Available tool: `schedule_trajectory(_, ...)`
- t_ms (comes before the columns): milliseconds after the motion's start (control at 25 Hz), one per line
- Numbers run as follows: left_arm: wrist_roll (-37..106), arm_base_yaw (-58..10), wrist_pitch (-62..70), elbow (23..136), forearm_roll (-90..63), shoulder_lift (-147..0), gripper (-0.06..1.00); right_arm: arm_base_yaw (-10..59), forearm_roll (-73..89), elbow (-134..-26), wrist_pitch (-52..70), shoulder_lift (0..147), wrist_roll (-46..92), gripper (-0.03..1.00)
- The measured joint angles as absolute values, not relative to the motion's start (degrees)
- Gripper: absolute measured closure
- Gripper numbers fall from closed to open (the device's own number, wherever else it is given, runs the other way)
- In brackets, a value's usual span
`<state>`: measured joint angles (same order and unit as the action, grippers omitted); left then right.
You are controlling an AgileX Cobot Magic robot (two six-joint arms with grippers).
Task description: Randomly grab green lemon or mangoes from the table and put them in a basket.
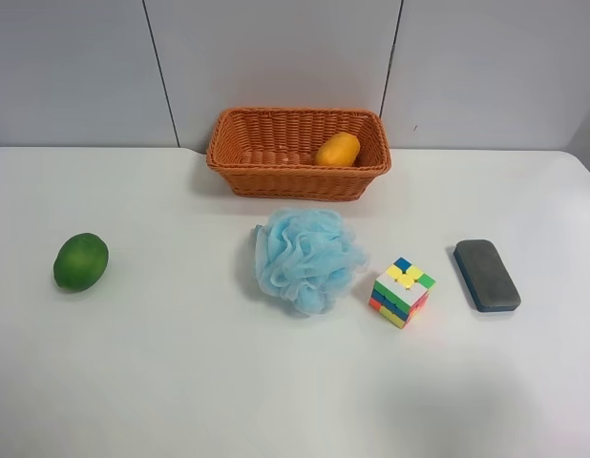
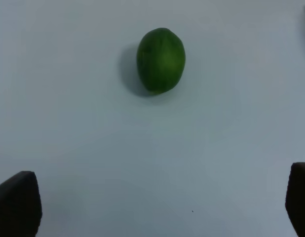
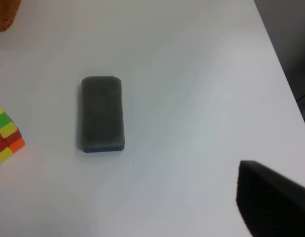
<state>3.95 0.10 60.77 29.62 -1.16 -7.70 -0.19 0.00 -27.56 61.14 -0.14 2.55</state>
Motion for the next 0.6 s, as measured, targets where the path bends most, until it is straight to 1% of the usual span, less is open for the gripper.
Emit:
schedule_trajectory(240, 3.9, 0.5, 60.7, 29.2, -1.2, -0.5, -0.05, -0.2, 0.0, -27.6, 61.1, -0.1, 2.5, -0.02)
schedule_trajectory(600, 3.9, 0.5, 60.7, 29.2, -1.3, 0.4, -0.05, -0.2, 0.0, -27.6, 61.1, -0.1, 2.5, -0.02)
